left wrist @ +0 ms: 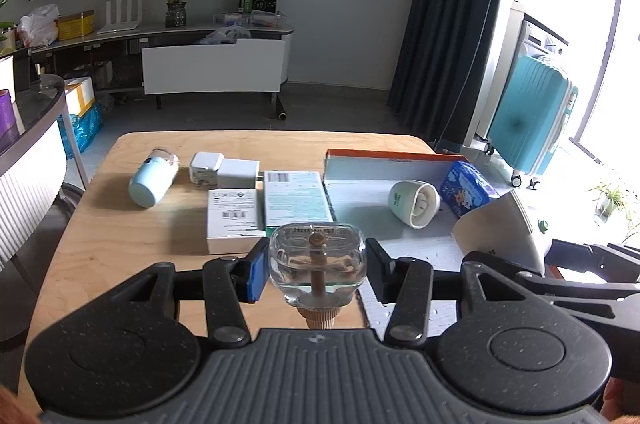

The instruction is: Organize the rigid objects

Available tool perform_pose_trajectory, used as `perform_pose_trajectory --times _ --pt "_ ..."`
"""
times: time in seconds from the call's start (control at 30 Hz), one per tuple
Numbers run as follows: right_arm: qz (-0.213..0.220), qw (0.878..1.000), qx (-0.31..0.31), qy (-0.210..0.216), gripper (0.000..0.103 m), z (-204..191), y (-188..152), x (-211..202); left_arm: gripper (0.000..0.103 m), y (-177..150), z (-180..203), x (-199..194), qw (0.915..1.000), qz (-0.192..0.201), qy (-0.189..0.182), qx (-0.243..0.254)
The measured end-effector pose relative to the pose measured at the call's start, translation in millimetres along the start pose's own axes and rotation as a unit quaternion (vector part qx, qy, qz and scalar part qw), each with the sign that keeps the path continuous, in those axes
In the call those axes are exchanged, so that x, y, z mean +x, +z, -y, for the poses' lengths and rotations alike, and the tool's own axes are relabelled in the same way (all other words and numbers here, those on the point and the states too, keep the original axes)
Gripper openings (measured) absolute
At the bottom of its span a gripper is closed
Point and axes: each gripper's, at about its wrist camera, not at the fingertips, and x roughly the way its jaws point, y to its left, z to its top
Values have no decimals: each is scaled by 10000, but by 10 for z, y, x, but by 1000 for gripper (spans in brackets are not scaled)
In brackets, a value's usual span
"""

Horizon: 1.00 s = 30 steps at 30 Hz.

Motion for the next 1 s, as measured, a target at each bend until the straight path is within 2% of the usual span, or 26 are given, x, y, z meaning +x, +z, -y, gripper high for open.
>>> perform_pose_trajectory --times 1.0 --pt "10 9986 286 -445 82 514 78 123 49 87 439 303 9984 -182 -398 370"
